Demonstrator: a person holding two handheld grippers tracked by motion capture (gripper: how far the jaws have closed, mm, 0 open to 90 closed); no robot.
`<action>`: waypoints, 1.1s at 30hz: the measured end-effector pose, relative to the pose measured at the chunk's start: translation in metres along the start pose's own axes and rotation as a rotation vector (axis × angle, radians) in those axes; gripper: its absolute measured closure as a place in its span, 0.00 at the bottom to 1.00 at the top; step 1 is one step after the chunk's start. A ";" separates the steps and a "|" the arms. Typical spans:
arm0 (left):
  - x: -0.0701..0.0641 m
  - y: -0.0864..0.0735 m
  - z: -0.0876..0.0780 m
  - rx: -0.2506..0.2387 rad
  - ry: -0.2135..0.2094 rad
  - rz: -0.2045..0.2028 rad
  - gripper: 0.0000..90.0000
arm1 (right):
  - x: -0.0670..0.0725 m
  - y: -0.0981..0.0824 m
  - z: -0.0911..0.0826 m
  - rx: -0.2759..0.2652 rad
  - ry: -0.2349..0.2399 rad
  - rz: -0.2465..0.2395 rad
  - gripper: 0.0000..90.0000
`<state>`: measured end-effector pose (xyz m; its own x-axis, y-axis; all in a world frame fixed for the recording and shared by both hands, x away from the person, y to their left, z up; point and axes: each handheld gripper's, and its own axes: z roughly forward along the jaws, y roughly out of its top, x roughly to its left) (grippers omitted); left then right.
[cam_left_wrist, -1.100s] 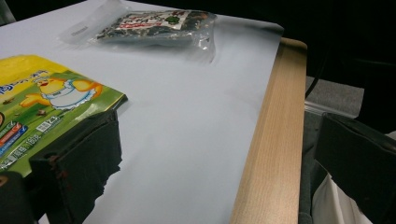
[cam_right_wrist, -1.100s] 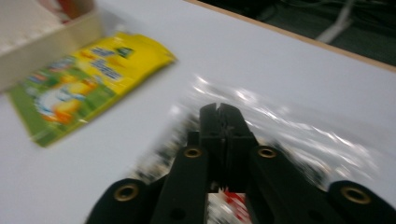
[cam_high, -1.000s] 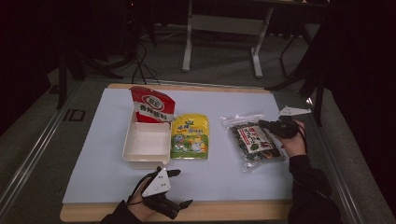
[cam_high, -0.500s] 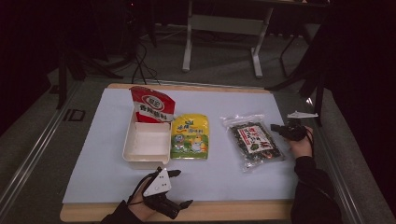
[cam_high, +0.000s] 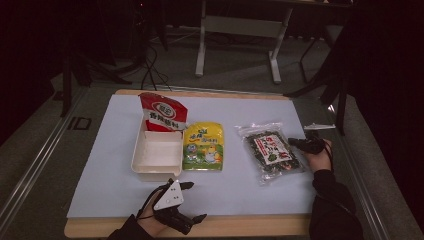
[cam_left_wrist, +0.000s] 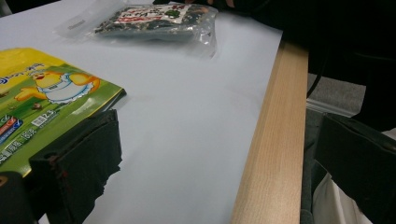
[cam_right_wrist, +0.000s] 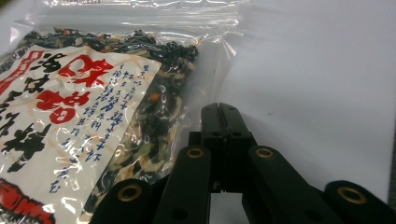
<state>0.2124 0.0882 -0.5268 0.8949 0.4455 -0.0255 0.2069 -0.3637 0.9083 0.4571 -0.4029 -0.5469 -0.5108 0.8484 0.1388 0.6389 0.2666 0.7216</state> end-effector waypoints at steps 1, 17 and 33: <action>0.000 0.000 0.000 -0.001 0.000 0.001 0.03 | 0.000 0.000 0.000 0.000 0.000 0.000 1.00; -0.002 0.003 -0.002 -0.008 0.002 0.009 0.03 | 0.045 -0.010 -0.006 0.056 0.095 -0.047 1.00; -0.002 0.003 -0.001 -0.007 -0.001 0.011 0.03 | 0.079 -0.030 -0.025 0.065 0.146 -0.057 1.00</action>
<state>0.2111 0.0873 -0.5233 0.8974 0.4410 -0.0159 0.1945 -0.3629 0.9113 0.3829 -0.3557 -0.5407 -0.6223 0.7568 0.1999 0.6403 0.3453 0.6861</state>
